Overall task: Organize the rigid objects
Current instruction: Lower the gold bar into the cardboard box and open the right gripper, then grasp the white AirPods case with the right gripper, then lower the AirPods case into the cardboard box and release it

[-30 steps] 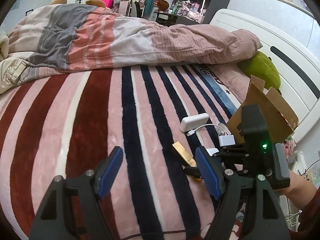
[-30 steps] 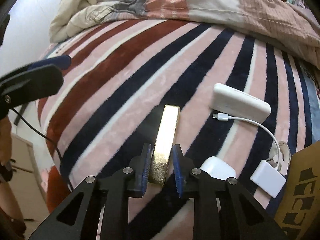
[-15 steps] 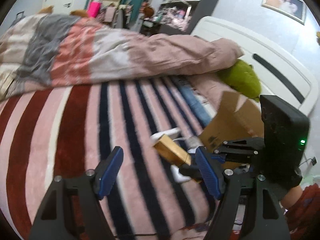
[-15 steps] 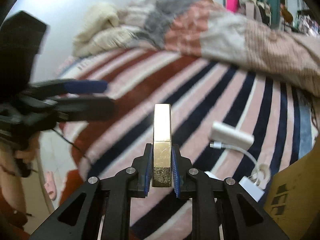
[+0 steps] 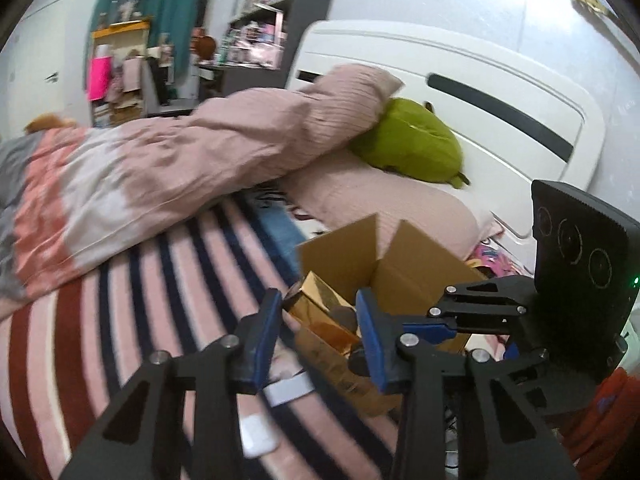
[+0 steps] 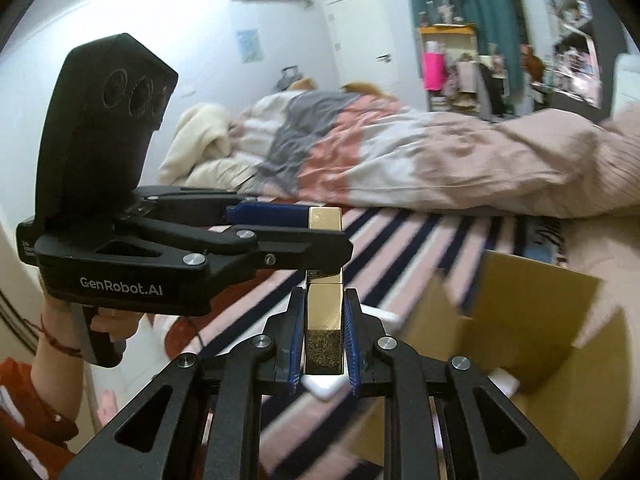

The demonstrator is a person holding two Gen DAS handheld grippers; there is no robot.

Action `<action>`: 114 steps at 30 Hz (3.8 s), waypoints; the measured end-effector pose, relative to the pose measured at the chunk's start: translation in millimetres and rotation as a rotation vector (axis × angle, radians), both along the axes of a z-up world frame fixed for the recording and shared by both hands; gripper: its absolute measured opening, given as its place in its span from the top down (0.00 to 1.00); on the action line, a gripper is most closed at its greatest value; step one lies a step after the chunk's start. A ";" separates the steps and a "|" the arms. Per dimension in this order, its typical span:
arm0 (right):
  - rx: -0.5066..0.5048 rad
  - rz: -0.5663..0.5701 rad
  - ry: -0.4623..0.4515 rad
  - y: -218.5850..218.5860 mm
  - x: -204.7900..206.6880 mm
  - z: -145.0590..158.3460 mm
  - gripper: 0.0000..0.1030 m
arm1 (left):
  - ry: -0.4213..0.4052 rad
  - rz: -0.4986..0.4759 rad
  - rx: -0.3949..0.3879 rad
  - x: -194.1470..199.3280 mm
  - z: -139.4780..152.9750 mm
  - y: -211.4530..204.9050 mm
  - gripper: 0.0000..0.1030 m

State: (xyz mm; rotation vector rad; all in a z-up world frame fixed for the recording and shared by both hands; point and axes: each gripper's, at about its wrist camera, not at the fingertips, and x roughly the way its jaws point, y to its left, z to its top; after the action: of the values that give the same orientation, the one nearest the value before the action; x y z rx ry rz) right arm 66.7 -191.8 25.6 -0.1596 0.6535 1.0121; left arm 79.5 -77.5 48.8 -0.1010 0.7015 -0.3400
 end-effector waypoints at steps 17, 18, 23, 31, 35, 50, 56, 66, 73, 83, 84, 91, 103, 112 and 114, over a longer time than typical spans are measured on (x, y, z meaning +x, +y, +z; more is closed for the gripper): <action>-0.169 -0.102 0.159 -76.4 63.1 -36.0 0.87 | 0.191 -0.110 0.084 72.1 -48.0 -88.0 0.63; -0.186 -0.094 0.164 -73.1 64.0 -37.7 0.87 | 0.190 -0.106 0.096 70.6 -48.0 -87.6 0.63; -0.252 -0.079 0.209 -55.7 67.5 -46.2 0.87 | 0.170 -0.071 0.118 59.6 -43.5 -73.0 0.53; -0.183 -0.071 0.146 -38.3 43.0 -18.7 0.77 | 0.053 0.056 0.110 11.7 -13.6 -13.9 0.32; -0.108 0.027 0.100 -3.8 13.0 3.4 0.74 | 0.014 0.154 0.115 -22.6 -7.8 32.0 0.30; -0.186 0.149 0.231 111.2 -45.4 -83.6 0.38 | 0.095 0.334 0.070 -95.5 -92.3 150.3 0.28; -0.281 -0.109 0.284 109.3 -27.9 -141.8 0.38 | 0.129 0.325 0.035 -97.9 -119.0 158.5 0.28; -0.318 -0.250 0.273 105.8 -9.4 -171.2 0.38 | 0.170 0.327 0.012 -93.6 -137.9 163.2 0.28; -0.339 -0.244 0.200 114.9 -17.0 -173.3 0.38 | 0.168 0.330 0.020 -95.7 -132.8 160.8 0.28; -0.315 -0.150 0.040 117.0 -40.9 -147.3 0.62 | 0.145 0.271 0.029 -95.1 -104.9 138.4 0.28; -0.291 -0.122 0.027 116.5 -43.1 -136.4 0.62 | 0.139 0.259 0.021 -93.8 -99.9 135.7 0.28; -0.264 -0.015 0.069 110.0 -37.0 -122.5 0.62 | 0.110 0.292 -0.015 -91.1 -78.8 132.9 0.28; -0.378 -0.036 0.089 96.9 -35.6 -182.7 0.51 | 0.177 0.330 0.027 -99.0 -96.2 132.7 0.28; -0.215 0.036 -0.049 97.5 -48.3 -115.1 0.62 | 0.149 0.240 -0.021 -91.8 -75.2 118.9 0.28; -0.156 0.058 -0.088 93.8 -52.1 -87.4 0.62 | 0.128 0.201 -0.049 -86.5 -62.9 111.1 0.28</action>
State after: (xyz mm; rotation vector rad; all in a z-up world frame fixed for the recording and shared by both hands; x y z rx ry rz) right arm 14.7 -98.0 -61.8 -0.3593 0.6499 1.0039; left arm -7.0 33.6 -14.2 -0.2397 0.8024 -0.1590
